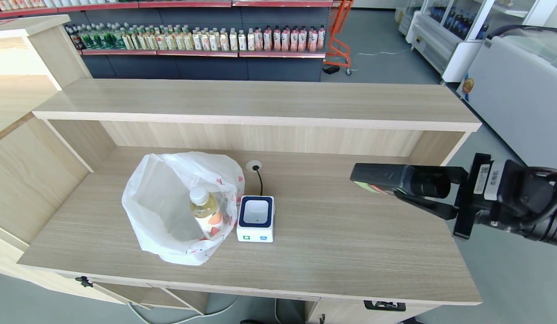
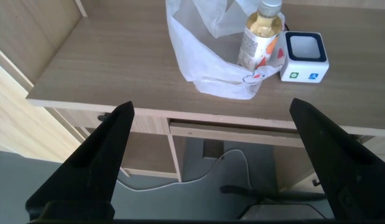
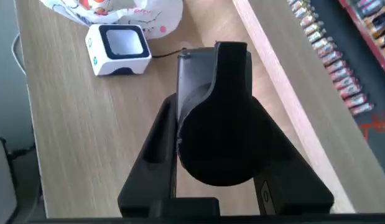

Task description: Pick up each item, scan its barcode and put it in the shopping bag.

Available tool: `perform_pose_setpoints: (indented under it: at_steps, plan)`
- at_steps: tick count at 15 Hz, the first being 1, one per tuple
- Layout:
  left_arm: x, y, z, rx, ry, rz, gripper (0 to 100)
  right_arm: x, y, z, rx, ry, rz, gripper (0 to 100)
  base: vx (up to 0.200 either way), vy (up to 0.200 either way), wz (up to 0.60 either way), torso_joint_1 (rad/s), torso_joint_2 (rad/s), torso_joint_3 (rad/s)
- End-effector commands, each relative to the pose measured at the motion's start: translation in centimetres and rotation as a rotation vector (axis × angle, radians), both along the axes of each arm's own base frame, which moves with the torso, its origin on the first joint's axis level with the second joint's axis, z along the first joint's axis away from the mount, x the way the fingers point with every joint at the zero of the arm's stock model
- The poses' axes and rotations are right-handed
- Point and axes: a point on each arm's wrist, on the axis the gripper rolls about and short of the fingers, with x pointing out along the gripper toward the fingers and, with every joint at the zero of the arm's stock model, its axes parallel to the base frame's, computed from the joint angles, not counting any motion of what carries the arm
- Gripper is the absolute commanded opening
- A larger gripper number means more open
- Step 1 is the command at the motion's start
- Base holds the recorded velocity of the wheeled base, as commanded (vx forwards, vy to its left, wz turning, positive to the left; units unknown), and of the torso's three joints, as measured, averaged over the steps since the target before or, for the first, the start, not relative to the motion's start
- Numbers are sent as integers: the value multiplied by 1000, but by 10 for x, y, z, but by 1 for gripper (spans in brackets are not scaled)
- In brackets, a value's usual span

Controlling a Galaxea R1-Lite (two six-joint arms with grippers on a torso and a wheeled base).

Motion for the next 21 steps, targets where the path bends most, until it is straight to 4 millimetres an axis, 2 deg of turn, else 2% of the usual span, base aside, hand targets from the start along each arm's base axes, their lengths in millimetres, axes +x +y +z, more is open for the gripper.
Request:
perform_pose_setpoints:
  at_steps: [1, 5, 7, 9, 13, 17, 21]
  plan:
    - [0, 0, 0, 0, 0, 1, 100, -9, -13, -5, 183, 193, -145, 0, 0, 0, 0, 0, 0, 0]
    - [0, 0, 0, 0, 0, 1, 100, 6, -12, -20, 576, 631, -247, 0, 0, 0, 0, 0, 0, 0]
    - [0, 0, 0, 0, 0, 1, 100, 6, -12, -21, 804, 826, -311, 0, 0, 0, 0, 0, 0, 0]
    - [0, 0, 0, 0, 0, 1, 100, 5, -12, -29, 920, 960, -346, 0, 0, 0, 0, 0, 0, 0]
    - [0, 0, 0, 1, 0, 2, 100, 9, -12, -38, 1057, 1111, -396, 0, 0, 0, 0, 0, 0, 0]
    - [0, 0, 0, 1, 0, 1, 100, 9, -17, -41, 1083, 1132, -423, 0, 0, 0, 0, 0, 0, 0]
    - [0, 0, 0, 0, 0, 1, 100, 7, -17, -42, 1097, 1147, -423, 0, 0, 200, 0, -1, 2, 9]
